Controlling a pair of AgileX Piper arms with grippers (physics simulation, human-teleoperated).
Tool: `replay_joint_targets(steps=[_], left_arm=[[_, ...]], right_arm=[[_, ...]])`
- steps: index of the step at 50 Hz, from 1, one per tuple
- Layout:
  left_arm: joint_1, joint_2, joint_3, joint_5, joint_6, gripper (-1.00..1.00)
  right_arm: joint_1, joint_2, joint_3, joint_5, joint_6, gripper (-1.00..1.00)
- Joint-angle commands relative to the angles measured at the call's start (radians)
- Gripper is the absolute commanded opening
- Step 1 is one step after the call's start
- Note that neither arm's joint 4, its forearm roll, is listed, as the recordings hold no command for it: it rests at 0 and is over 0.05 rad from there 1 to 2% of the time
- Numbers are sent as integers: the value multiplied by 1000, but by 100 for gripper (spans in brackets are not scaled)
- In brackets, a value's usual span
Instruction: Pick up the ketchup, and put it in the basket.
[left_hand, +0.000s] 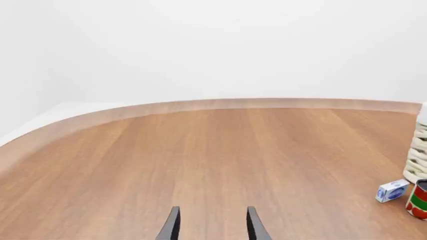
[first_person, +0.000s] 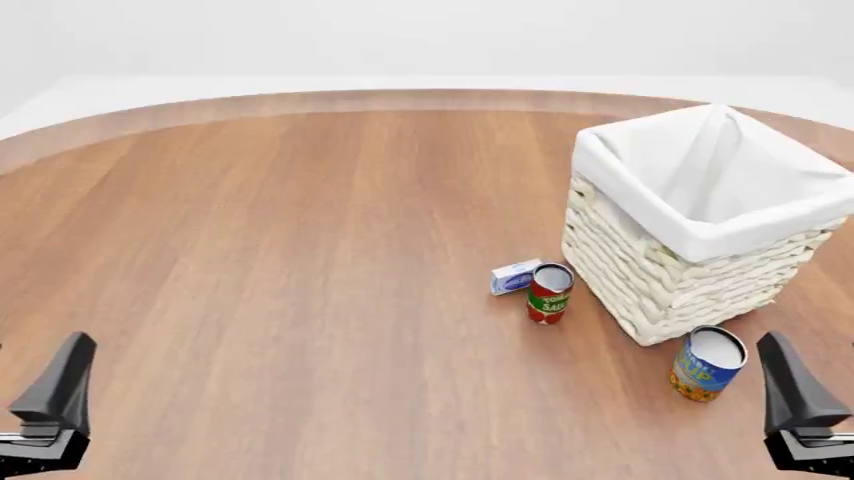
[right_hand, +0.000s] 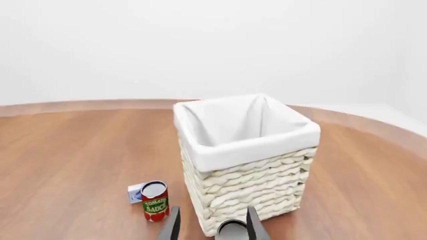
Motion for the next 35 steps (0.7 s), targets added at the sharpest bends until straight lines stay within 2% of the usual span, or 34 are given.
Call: replay_joint_targets(steps=[1,12,15,19,26,35], left_arm=[[0,5,-3,-1,0,100],[0,5,-3,-1,0,100],[0,5,-3,-1,0,100],[0,5,-3,-1,0,100],[0,5,-3,-1,0,100],[0,5,-3,-1,0,100]], right_arm=[[25,0,-9,-17,-27,100],[25,0,-19,-14,-44,100],[23,0,-15,-4,-63,100],[14,1,-29,1,-50,100],[44,2,-36,7,-79,100],[69,6,-60,22,-88,100]])
